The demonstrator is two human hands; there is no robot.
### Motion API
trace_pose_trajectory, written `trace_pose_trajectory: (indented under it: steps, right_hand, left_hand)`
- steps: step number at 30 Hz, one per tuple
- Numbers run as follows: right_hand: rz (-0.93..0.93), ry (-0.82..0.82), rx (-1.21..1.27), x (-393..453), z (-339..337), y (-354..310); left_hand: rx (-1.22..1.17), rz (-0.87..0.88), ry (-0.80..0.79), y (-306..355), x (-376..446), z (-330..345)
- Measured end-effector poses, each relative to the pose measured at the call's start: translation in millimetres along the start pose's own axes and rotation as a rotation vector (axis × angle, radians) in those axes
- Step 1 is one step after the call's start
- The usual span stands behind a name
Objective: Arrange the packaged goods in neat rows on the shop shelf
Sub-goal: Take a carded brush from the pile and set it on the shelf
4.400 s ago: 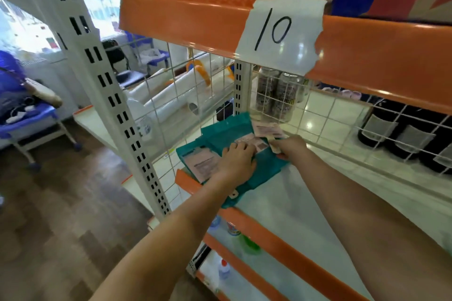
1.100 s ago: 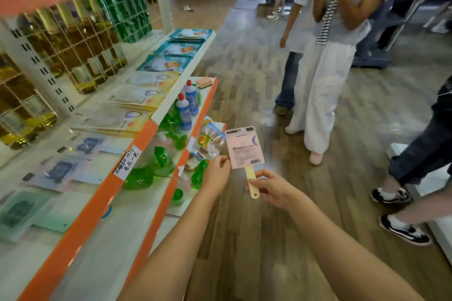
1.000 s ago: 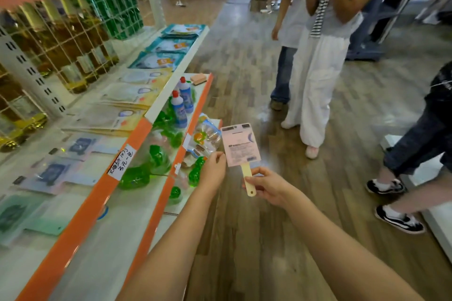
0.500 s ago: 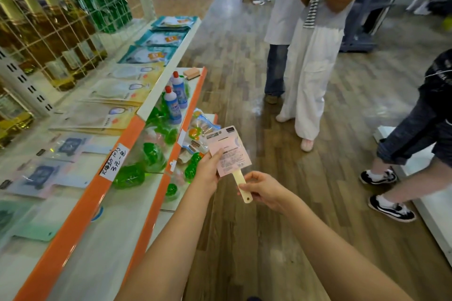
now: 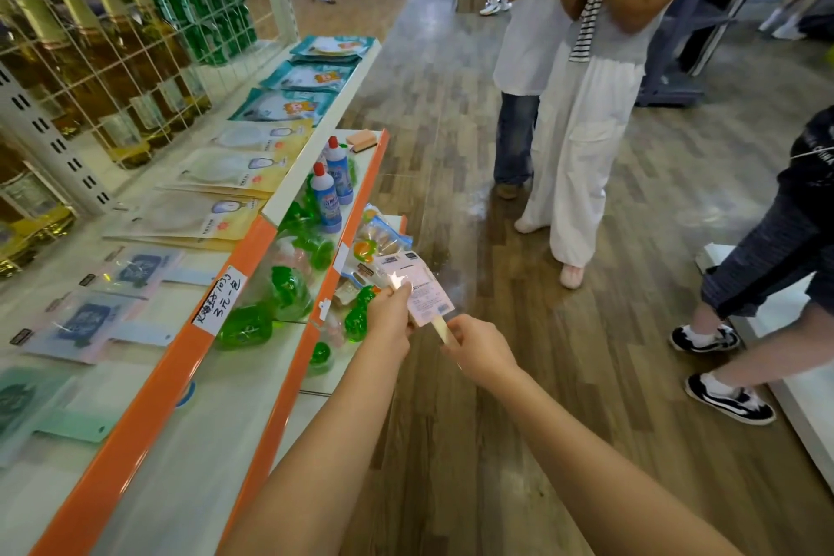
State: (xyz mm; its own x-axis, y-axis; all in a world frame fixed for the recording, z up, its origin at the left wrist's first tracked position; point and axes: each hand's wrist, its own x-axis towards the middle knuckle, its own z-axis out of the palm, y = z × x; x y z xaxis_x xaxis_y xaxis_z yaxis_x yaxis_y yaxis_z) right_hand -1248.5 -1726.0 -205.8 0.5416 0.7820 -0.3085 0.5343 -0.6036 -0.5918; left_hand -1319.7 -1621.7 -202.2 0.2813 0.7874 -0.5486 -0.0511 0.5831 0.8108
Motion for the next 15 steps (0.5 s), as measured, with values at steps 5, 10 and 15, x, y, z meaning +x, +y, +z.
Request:
trace_pose_trajectory:
  steps: [5,10,15]
  right_hand:
    - [0.037,-0.074,0.111,5.1,1.3,11.0]
    - [0.077,-0.218,0.450,5.3,-2.8,12.5]
    - [0.035,-0.410,0.712,0.0,-7.2,17.9]
  left_hand:
    - [0.034,-0.036,-0.074,1.9,-4.4,-4.5]
    - [0.062,-0.094,-0.091,-4.6,0.6,-8.2]
    - [-0.092,-0.246,-0.190,-11.2,-4.3,-7.7]
